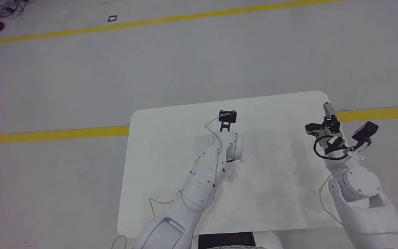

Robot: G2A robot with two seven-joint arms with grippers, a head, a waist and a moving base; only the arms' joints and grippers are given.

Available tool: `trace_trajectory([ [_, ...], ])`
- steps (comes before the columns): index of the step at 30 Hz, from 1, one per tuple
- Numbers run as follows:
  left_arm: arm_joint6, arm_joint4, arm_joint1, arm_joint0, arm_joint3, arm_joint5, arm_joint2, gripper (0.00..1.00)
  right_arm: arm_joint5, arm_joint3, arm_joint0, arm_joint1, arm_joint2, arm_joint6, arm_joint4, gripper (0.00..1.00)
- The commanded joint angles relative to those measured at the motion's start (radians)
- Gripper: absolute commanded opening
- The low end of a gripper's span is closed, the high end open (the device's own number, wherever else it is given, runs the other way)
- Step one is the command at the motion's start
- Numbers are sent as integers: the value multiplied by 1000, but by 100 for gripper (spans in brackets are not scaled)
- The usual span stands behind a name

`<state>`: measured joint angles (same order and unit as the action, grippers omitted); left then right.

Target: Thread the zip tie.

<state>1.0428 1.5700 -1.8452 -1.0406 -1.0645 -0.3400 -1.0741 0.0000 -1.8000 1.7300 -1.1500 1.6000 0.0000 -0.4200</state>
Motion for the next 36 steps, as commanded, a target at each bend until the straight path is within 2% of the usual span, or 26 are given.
trace_trajectory([
  [1,-2,0,1,-4,-5,0,0,31,0,0,0,0,0,0,0,100],
  [19,-33,0,9,-33,-46,0,4,20,0,0,0,0,0,0,0,100],
  [36,-37,0,29,-54,-86,0,11,20,0,0,0,0,0,0,0,100],
])
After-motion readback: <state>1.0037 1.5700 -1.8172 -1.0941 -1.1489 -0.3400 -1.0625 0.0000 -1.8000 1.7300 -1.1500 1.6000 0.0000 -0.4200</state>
